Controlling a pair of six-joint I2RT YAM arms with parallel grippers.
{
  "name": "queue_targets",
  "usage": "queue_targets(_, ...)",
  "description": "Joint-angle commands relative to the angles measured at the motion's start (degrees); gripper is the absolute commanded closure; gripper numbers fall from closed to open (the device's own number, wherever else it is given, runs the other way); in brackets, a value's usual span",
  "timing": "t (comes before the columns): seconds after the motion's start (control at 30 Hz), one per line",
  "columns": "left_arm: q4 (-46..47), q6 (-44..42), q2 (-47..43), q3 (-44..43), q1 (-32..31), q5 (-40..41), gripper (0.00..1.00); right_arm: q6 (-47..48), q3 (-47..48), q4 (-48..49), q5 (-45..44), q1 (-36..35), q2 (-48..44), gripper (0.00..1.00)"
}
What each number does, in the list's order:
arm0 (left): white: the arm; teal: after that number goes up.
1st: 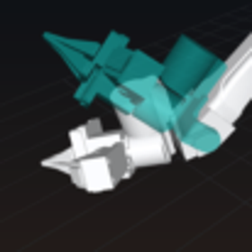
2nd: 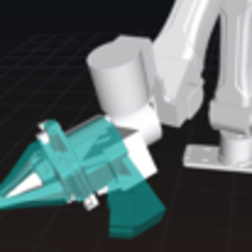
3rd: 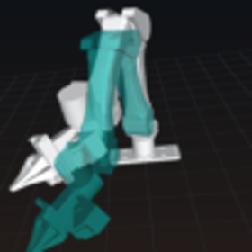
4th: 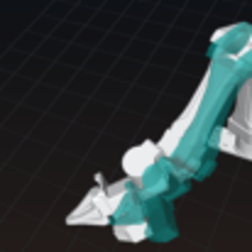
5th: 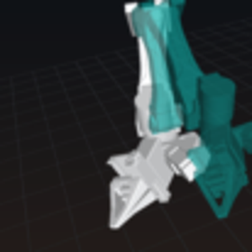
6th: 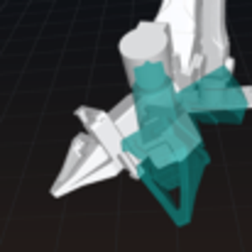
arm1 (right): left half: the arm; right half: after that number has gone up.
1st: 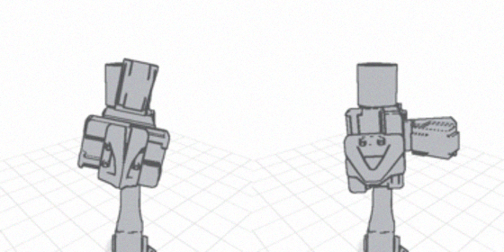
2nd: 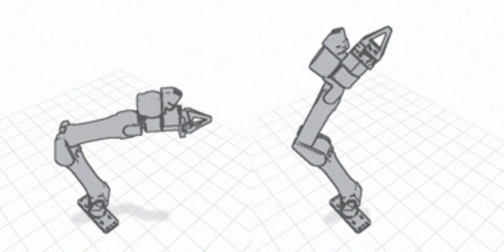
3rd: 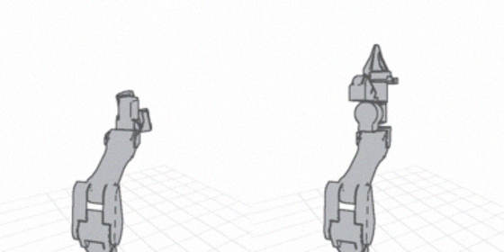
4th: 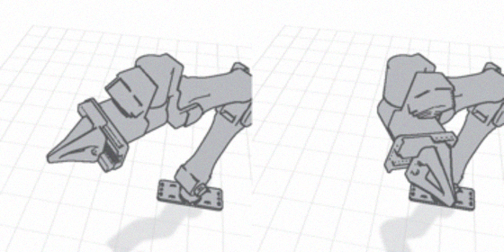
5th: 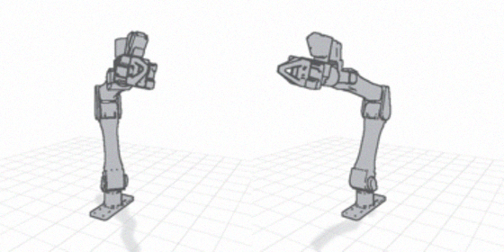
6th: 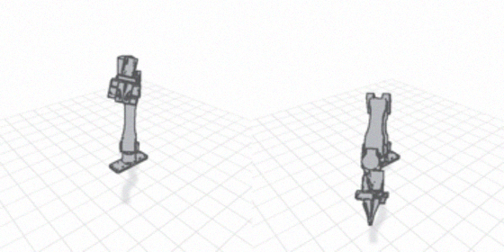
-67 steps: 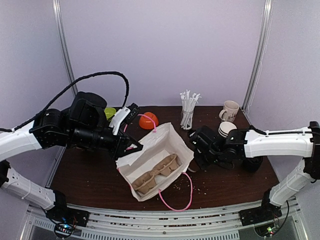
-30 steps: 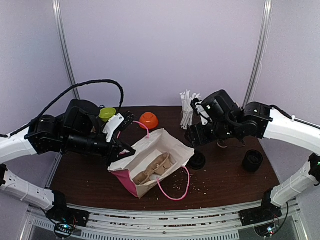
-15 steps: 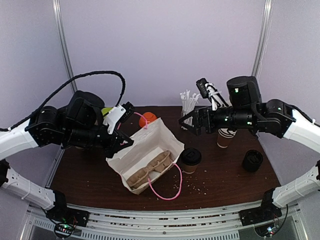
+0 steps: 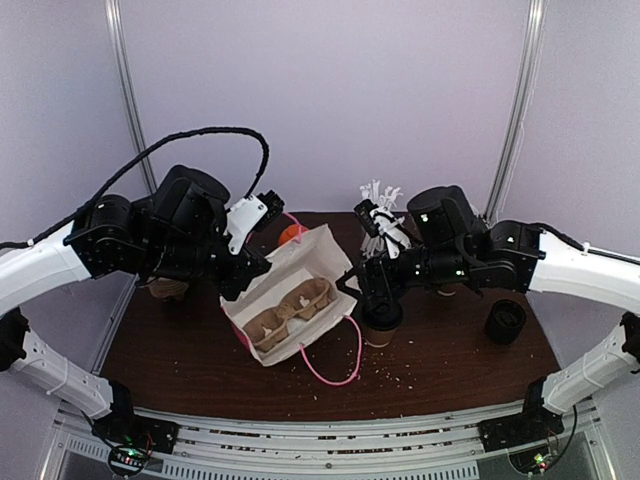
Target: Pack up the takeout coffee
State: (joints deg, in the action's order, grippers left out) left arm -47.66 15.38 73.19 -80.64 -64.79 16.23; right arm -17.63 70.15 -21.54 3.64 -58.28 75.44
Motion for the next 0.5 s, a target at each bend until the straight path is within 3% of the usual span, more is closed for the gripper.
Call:
queue_targets(0.0, 3.5, -2.4, -0.9, 1.5, 0.3, 1.1, 1.0, 1.5, -3.5, 2.5, -5.6, -0.9, 3.1, 0.22)
queue_targets(0.2, 5.7, -2.3, -2.1, 3.6, 0.3, 0.3, 1.0, 1.4, -7.6, 7.2, -7.7, -1.2, 5.0, 0.46)
queue_targets(0.47, 8.0, -2.8, -2.7, 5.1, 0.3, 5.1, 1.0, -0.9, -10.0, 16.9, -12.3, -1.3, 8.7, 0.56)
